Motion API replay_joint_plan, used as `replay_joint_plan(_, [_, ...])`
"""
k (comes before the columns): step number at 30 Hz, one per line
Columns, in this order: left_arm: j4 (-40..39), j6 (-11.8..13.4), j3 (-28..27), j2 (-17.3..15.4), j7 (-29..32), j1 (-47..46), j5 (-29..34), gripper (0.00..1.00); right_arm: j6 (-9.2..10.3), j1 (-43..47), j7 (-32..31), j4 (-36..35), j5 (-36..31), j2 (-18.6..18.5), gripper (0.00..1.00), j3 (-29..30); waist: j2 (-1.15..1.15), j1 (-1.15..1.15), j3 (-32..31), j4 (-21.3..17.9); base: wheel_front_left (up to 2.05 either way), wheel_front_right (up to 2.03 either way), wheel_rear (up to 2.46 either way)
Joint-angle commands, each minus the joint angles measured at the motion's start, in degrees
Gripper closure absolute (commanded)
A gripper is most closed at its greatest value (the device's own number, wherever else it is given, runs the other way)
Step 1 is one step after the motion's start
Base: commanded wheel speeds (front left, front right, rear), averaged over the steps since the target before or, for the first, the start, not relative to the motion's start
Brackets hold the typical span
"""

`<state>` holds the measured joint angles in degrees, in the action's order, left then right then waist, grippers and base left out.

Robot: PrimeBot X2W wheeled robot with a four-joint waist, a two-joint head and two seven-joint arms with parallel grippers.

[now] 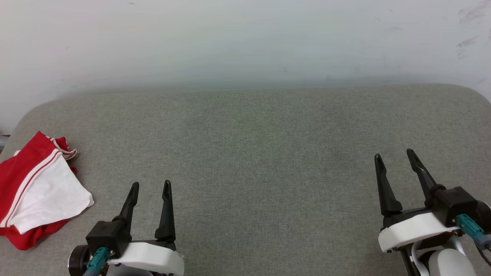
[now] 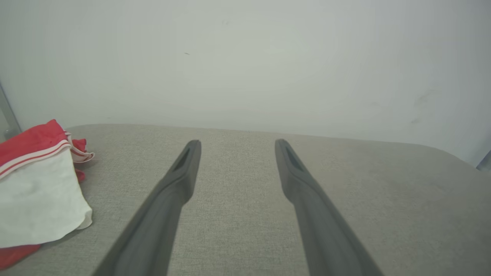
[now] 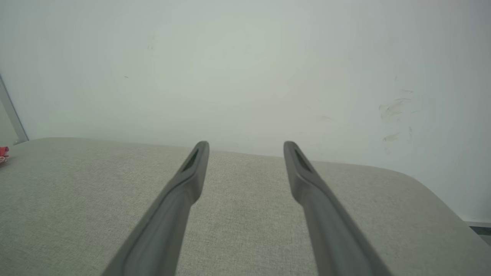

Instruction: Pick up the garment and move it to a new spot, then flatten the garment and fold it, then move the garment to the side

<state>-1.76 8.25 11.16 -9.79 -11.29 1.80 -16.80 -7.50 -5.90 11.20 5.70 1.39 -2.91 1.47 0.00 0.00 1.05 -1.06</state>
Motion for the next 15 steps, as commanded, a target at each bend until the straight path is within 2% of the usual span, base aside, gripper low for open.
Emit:
replay_joint_plan(1, [-1.1, -0.7, -1.0, 0.9, -0.6, -0.4, -0.7, 0.00, 0.02, -0.9, 0.7, -0.7, 0.1, 0.0, 0.00, 0.1, 0.00, 0.00, 0.0, 0.0, 0.00, 0.00, 0.00])
replay_joint_plan(7, [-1.4, -4.5, -4.8, 3.3, -1.2, 0.6, -1.5, 0.00, 0.02, -0.9, 1.2, 0.0, 4.4, 0.0, 0.00, 0.3, 0.00, 0.00, 0.1, -0.1, 0.00, 0.00, 0.00])
replay_joint_plan(15, [-0.3, -10.0, -8.4, 5.7, -2.1, 1.7, 3.2, 0.00, 0.02, -0.8, 2.2, 2.2, 2.8, 0.0, 0.00, 0.2, 0.00, 0.00, 0.2, -0.4, 0.00, 0.00, 0.00])
